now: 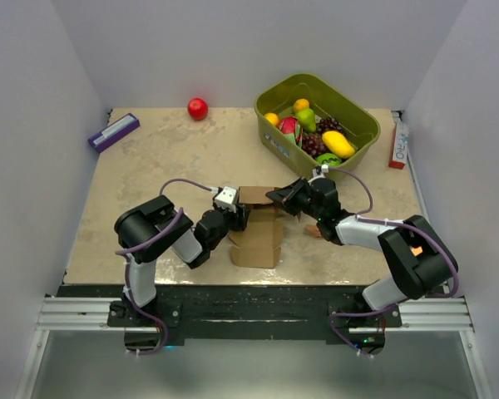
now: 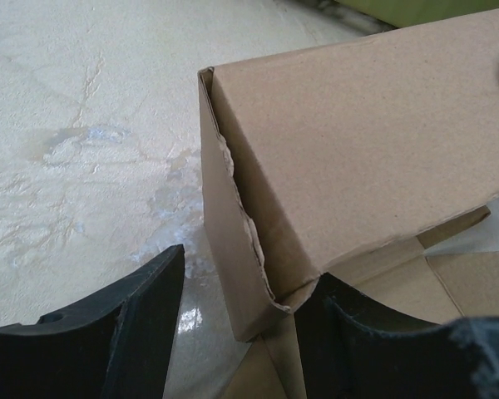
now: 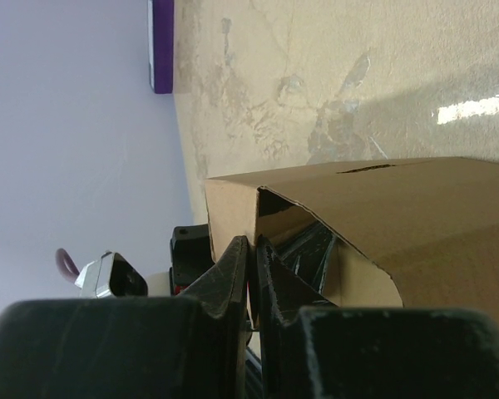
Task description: Fold the paper box
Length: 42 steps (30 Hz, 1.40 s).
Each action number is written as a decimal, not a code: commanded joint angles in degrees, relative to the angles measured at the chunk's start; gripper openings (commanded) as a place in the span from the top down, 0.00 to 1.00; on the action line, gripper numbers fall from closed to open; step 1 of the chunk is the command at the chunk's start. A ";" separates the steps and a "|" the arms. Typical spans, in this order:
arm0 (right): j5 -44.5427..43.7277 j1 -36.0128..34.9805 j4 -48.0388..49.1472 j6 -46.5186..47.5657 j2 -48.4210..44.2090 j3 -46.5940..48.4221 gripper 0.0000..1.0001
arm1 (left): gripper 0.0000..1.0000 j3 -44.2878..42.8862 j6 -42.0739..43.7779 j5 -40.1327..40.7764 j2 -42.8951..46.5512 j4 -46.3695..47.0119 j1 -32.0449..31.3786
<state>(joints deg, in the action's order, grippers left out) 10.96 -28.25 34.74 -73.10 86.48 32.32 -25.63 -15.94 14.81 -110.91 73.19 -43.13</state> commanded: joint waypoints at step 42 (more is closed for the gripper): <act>-4.81 -0.67 -6.61 3.58 -3.60 0.29 1.00 | 1.00 -4.34 5.91 23.94 3.16 4.95 -1.42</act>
<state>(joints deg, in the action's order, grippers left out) 9.96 -29.34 33.41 -71.99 84.36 32.56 -28.38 -14.68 25.04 -109.84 72.66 -44.97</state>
